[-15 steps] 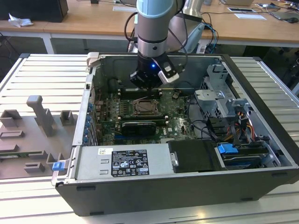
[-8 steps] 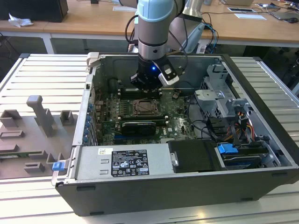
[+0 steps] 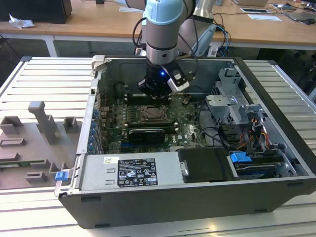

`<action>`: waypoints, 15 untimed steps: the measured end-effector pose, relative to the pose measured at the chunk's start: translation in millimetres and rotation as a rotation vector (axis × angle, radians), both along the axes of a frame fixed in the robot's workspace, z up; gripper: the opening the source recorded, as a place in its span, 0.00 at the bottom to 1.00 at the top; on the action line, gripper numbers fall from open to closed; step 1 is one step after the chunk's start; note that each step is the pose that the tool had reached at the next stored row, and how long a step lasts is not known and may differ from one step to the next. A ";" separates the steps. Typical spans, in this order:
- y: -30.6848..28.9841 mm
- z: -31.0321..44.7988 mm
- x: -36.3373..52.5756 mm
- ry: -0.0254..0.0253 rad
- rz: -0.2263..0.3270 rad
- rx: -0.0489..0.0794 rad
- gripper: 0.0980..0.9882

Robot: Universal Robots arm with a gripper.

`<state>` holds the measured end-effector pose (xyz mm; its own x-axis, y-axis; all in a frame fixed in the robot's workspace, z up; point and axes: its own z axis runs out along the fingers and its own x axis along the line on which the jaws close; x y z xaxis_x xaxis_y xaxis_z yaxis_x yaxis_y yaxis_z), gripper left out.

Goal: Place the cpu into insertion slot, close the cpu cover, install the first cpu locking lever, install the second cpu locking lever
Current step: 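Install the first cpu locking lever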

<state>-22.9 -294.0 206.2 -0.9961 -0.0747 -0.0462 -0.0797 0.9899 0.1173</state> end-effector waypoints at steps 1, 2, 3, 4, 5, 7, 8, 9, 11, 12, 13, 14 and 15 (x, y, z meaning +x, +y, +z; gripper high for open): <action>0.0 -0.3 0.0 0.0000 0.000 0.000 0.01; 0.0 -0.7 0.1 0.0001 0.000 -0.001 0.01; 0.0 -1.0 0.2 0.0000 0.000 -0.001 0.01; 0.0 -1.3 0.2 0.0000 0.000 -0.002 0.01; 0.0 -1.8 0.3 0.0000 0.000 -0.003 0.01; 0.0 -2.2 0.5 0.0002 0.000 -0.006 0.01; 0.0 -2.3 0.6 0.0002 0.000 -0.007 0.01; 0.0 -2.5 0.7 0.0001 0.000 -0.010 0.01; -0.1 -2.8 0.8 0.0000 0.000 -0.016 0.01; 0.0 -3.1 0.9 0.0000 0.000 -0.018 0.01; 0.0 -3.5 1.0 0.0000 0.000 -0.023 0.01; 0.0 -3.8 1.1 0.0001 0.000 -0.025 0.01; 0.0 -4.0 1.1 0.0001 0.000 -0.028 0.01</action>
